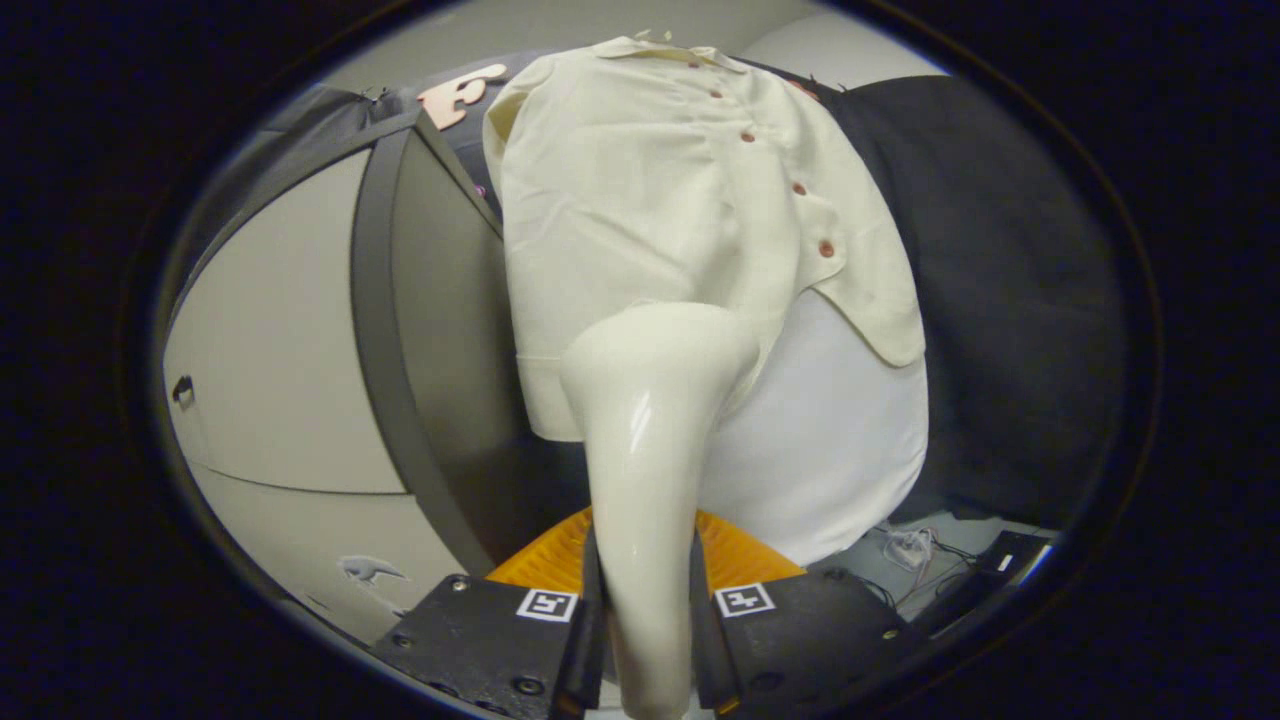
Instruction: Iron the clothes twice with a garment steamer, once on the left side and once on the right side.
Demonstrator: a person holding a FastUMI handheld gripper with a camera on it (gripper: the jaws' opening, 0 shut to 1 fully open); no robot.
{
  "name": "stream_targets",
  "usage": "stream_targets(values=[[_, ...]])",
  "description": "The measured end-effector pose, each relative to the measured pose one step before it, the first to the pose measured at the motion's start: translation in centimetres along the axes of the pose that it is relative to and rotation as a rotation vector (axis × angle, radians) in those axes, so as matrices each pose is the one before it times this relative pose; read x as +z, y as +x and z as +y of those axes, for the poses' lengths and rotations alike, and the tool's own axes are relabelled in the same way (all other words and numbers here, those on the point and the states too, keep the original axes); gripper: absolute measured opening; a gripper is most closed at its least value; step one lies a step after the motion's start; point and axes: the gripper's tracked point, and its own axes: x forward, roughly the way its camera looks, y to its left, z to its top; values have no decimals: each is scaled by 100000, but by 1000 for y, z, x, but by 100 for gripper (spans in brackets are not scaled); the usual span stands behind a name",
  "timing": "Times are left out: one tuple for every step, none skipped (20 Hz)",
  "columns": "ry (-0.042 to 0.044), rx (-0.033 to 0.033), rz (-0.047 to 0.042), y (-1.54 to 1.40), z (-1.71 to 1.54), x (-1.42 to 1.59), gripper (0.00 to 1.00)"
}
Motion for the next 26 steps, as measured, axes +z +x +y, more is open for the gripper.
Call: stream_targets(values=[[-1073, -102, -1564, -579, 135, 1280, 36], [-686, 277, -1686, -509, 196, 1445, 36], [-834, 438, -1834, -491, 198, 1630, 36], [-979, 187, -1553, -579, -10, 1519, 36], [-667, 28, -1690, -433, -26, 1661, 36], [-108, 137, -1601, -283, -38, 1698, 36], [480, 170, -1649, -41, -74, 1701, 36], [673, -77, -1079, 37, -220, 1518, 36], [362, -242, -1070, 83, -331, 1521, 36], [173, -278, -718, 100, -375, 1414, 36], [464, -155, -1396, 214, -381, 1623, 36], [-54, -132, -1460, 313, -476, 1578, 36], [555, 280, -2179, 461, -430, 1806, 36], [468, 413, -1346, 532, -509, 1543, 36], [144, -378, -614, 752, -770, 1406, 36], [-1137, 5, 210, 834, -865, 1046, 36], [-774, 120, 1306, 862, -841, 884, 35], [-924, -290, 729, 901, -941, 846, 35], [-1274, -421, 1032, 976, -1116, 816, 35], [414, 211, 18, 976, -695, 684, 35], [762, 693, 476, 1037, -512, 774, 35], [-801, 640, 161, 975, -587, 557, 36], [-204, 124, -197, 950, -699, 712, 36], [-315, 496, 242, 1019, -668, 547, 36], [783, 598, -471, 1001, -582, 711, 36], [475, 786, 504, 977, -488, 300, 36]])
